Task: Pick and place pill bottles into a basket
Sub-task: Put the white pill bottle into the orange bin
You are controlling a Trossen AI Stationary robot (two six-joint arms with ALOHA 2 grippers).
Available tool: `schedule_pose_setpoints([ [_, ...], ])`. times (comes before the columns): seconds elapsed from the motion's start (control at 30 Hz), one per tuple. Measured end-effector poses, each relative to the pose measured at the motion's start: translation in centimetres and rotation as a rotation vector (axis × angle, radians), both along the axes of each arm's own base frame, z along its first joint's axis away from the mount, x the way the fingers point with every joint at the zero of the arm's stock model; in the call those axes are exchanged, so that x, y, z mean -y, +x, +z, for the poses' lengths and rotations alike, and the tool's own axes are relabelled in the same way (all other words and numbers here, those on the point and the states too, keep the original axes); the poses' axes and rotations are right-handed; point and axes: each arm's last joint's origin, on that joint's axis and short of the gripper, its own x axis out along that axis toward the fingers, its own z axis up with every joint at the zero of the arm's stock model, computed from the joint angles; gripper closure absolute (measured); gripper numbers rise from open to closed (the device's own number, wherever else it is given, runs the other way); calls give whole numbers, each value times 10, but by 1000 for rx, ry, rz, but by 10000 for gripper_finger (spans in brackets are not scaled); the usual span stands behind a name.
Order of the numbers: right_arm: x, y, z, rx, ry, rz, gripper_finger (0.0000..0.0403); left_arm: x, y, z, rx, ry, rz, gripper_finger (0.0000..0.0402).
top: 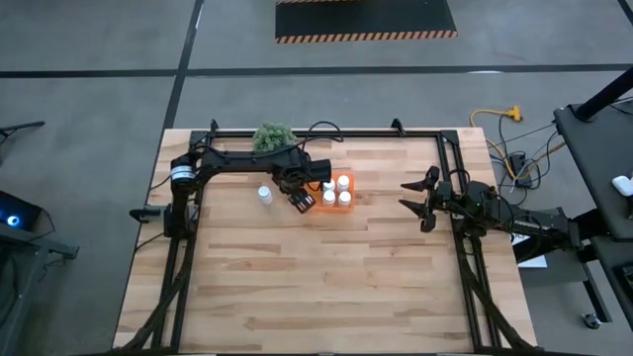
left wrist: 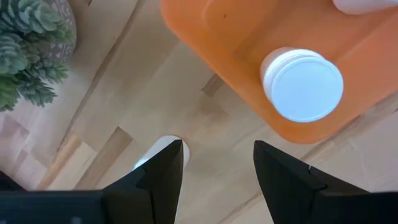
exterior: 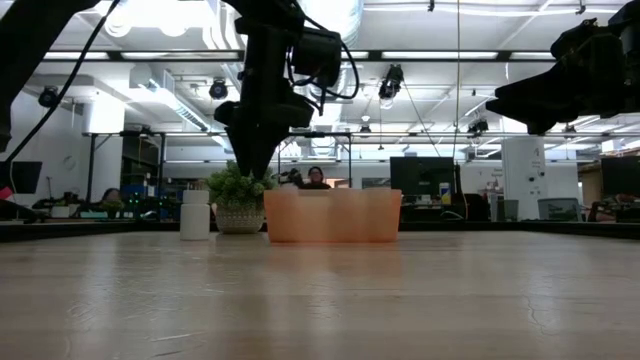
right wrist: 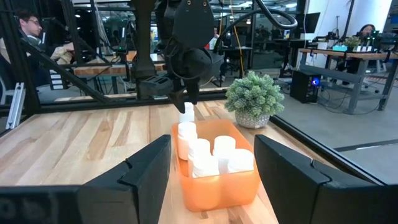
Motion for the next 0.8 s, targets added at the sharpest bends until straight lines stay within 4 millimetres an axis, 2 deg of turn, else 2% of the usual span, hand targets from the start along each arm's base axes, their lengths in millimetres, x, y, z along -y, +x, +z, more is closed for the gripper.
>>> schedule_pose_setpoints([
  [0.17,0,0,0,0,0,0,184,0,-1,0,-2,-5,42,222],
  [0.27,0,0,0,0,0,0,184,1,-2,0,-6,-34,73,204],
  [0.37,0,0,0,0,0,0,184,2,-4,0,-26,-42,83,158],
  [0.53,0,0,0,0,0,0,184,2,-7,1,-50,-35,84,46],
  [0.6,0,0,0,0,0,0,184,2,-6,1,-38,-34,78,14],
  [0.67,0,0,0,0,0,0,184,2,-4,1,-19,-34,77,12],
  [0.8,0,0,0,0,0,0,184,2,-2,1,3,-33,76,40],
])
